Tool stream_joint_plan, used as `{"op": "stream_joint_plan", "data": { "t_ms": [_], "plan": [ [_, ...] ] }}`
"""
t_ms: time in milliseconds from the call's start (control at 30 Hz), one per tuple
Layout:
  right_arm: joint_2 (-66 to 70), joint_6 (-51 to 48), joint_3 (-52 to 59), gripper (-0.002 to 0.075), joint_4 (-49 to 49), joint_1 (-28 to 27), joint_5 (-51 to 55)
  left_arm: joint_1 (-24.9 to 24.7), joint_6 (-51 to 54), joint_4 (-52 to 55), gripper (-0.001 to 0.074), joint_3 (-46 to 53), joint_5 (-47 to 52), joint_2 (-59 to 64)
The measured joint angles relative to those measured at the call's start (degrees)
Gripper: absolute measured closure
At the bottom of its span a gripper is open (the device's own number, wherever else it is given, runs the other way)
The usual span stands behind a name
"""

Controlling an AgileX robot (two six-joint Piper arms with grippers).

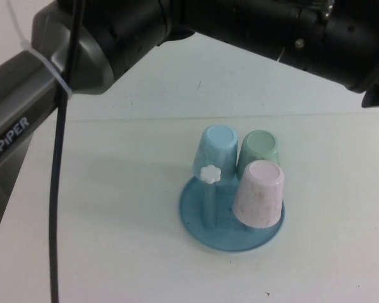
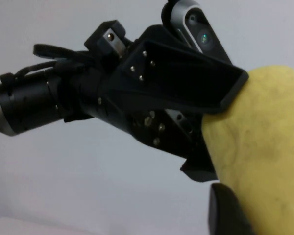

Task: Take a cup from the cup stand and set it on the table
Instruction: Hand over the cup, then place the cup on the table

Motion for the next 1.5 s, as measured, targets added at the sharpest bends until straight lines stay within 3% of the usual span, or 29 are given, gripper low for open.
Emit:
{"op": "stream_joint_plan", "data": {
  "t_ms": [133,200,333,467,533,600,633,700,767,867,1100,1333,1500],
  "plan": [
    [0.0,-0.89,-0.23,0.0597,0.13,0.0,0.2,-0.36,2.79,-0.69,0.0191,0.0,-0.81,0.0],
    [0.0,-1.18,-0.49,0.0661,0.45,0.0,0.98,-0.36,3.72,-1.48,0.0204,0.0,-1.03,0.0],
    [0.0,-2.13,-0.87,0.0697,0.45,0.0,1.63,-0.36,5.25,-1.82,0.0202,0.0,-1.03,0.0],
    [0.0,-4.22,-0.95,0.07,0.45,0.0,-0.14,-0.36,5.5,-0.71,0.0086,0.0,-0.8,0.0],
    [0.0,-4.35,-0.95,0.07,0.45,0.0,-1.16,-0.13,5.62,0.14,0.0066,0.0,-0.59,-0.1],
    [0.31,-3.33,-0.95,0.07,0.45,0.0,-2.03,0.4,5.21,2.88,0.0105,-0.1,-0.49,-0.48],
    [0.96,-2.03,-1.09,0.07,-0.19,0.0,-2.06,0.73,4.29,4.84,0.016,-0.12,-0.44,-0.79],
    [3.05,1.29,-1.83,0.0701,-4.28,0.0,-1.8,0.96,1.43,10.79,0.0321,-0.45,-0.39,-1.53],
    [6.28,6.21,-3.04,0.0701,-11.56,0.0,0.0,1.2,-1.1,18.7,0.0538,-0.59,-0.16,-2.39],
    [11.97,12.87,-5.7,0.0701,-22.74,0.0,4.41,0.76,-3.01,32.41,0.068,-0.59,0.28,-3.32],
    [26.44,21.41,-14.85,0.0701,-43.75,0.0,14.89,-3.75,-9.01,59.82,0.0731,1.63,0.63,-3.83],
    [40.46,27.31,-22.35,0.0701,-59.11,0.16,23.16,-14.17,-15.24,78.66,0.0734,9.21,0.66,-7.84],
    [47.89,31.37,-24.33,0.0701,-66.21,4.91,23.64,-19.27,-21.7,89.54,0.0735,17.47,0.55,-12.32]
  ]
}}
